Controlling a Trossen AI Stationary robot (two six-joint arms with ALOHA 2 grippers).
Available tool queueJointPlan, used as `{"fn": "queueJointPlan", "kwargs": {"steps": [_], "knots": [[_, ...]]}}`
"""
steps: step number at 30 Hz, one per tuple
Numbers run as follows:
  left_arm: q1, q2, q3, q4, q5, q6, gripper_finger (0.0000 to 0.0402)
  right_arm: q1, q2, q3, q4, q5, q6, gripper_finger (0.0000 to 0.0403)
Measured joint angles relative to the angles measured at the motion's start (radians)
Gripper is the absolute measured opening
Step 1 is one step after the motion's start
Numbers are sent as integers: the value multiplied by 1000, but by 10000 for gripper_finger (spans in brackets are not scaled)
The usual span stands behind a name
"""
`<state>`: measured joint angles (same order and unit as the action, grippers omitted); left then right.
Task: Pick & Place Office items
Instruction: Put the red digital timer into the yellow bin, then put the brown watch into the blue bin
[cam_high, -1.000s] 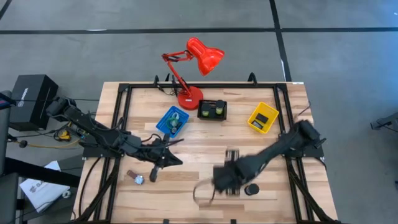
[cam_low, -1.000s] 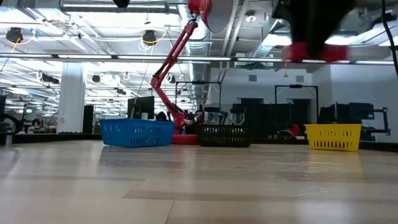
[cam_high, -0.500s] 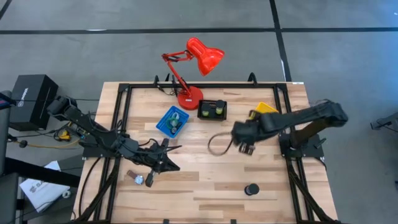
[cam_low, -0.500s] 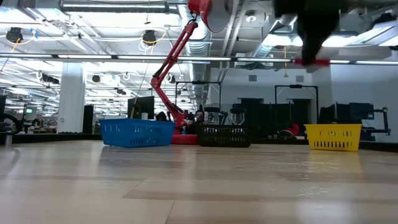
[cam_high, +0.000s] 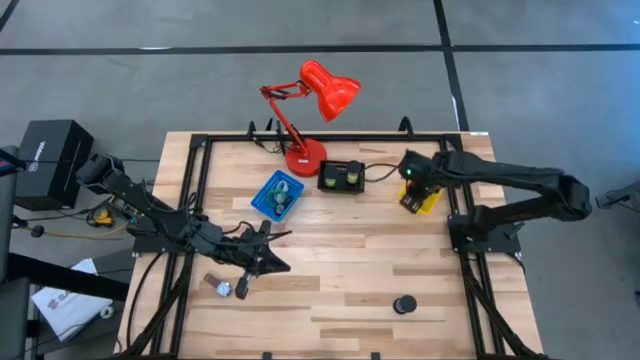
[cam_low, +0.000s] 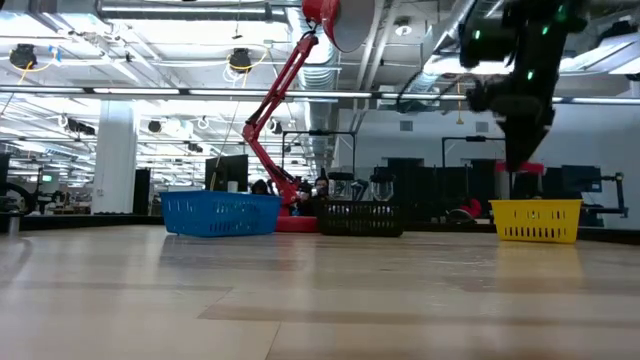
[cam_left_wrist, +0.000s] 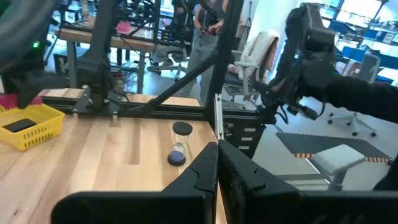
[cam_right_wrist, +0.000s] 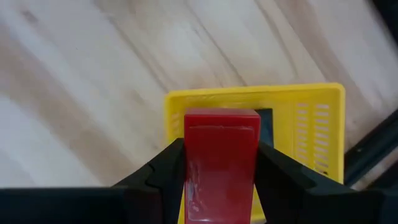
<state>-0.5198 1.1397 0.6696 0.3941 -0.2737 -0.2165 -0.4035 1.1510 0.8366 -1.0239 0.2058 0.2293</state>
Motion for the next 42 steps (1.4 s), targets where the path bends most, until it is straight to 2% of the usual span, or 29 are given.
{"fn": "queueJointPlan", "kwargs": {"steps": [5,8,14,19,27,42], "knots": [[0,0,0,6,-15,1,2,-126,69,-65,97,-42,-86,153],[0,0,0,7,-15,1,2,-174,146,-75,95,-44,-101,155],[0,0,0,9,-15,2,2,-206,288,-75,96,-59,-159,154],[0,0,0,11,-15,2,2,-206,349,-72,96,-70,-159,168],[0,0,0,12,-15,2,2,-206,341,-53,87,-77,-154,195],[0,0,0,14,-14,2,2,-204,249,-37,-26,-78,-93,199]]}}
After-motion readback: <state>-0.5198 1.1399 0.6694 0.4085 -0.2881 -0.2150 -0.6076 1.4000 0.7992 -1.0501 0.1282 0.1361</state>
